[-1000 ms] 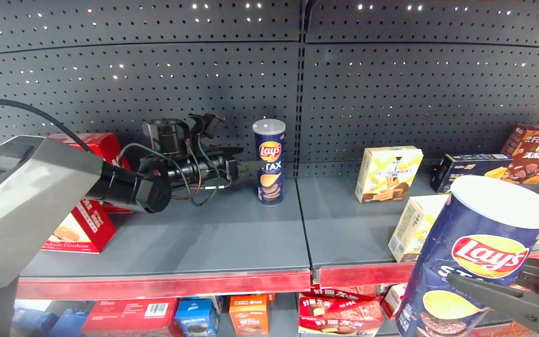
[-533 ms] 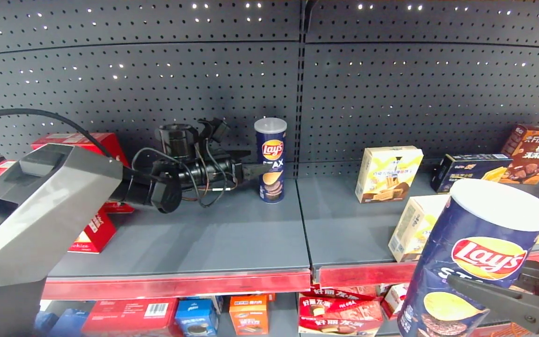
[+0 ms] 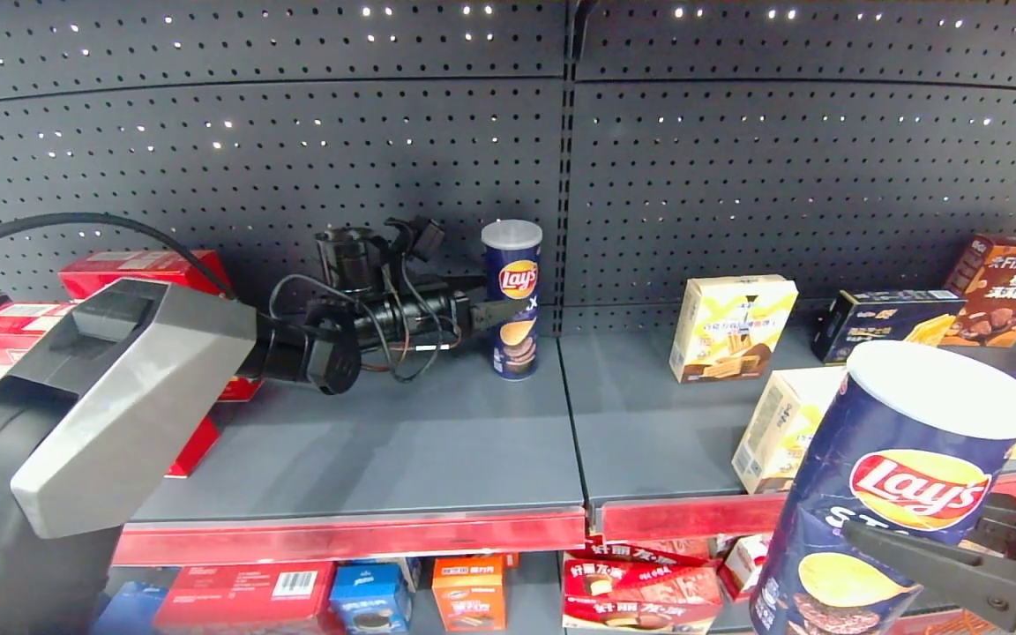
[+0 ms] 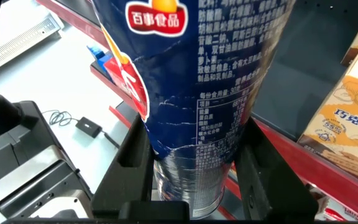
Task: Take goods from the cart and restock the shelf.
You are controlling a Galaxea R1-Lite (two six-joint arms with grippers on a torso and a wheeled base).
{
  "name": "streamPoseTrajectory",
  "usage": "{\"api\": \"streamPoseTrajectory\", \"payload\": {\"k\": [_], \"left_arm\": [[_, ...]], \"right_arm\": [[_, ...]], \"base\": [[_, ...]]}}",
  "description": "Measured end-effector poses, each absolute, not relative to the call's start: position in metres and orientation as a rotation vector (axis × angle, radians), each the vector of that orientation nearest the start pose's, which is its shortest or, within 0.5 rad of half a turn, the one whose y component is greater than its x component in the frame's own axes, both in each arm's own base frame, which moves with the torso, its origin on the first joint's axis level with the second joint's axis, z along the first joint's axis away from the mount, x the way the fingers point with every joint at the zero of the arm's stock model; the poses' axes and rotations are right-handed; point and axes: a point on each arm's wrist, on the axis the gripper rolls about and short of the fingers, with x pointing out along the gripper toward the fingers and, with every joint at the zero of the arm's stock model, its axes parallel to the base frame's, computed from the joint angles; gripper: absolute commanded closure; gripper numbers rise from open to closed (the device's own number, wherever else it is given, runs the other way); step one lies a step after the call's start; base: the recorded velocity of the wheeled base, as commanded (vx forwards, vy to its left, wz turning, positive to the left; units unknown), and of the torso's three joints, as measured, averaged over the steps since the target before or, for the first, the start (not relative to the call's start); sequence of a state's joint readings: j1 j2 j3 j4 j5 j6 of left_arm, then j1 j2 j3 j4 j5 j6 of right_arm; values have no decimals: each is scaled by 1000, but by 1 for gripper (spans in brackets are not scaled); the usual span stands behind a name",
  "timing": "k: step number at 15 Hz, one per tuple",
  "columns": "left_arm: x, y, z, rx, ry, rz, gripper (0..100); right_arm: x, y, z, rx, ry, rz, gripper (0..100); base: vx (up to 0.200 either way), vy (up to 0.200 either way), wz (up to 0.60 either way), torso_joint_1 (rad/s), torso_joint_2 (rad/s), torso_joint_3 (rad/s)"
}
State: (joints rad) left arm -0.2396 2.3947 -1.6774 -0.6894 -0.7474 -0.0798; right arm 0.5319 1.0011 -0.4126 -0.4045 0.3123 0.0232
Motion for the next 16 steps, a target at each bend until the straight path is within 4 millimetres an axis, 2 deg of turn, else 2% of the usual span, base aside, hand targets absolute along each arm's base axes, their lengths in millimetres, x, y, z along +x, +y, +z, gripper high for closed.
{"api": "streamPoseTrajectory", "payload": {"k": [5,16], "left_arm": [[482,-142,136,-84,76,-1011,0],[493,-145,128,-100,76,-1006,0]], "right_arm": [[105,69,198,2,204,832,100],[104,68,195,2,217,830,100]], "base": [[0,0,0,0,0,0],[0,0,0,0,0,0]]}}
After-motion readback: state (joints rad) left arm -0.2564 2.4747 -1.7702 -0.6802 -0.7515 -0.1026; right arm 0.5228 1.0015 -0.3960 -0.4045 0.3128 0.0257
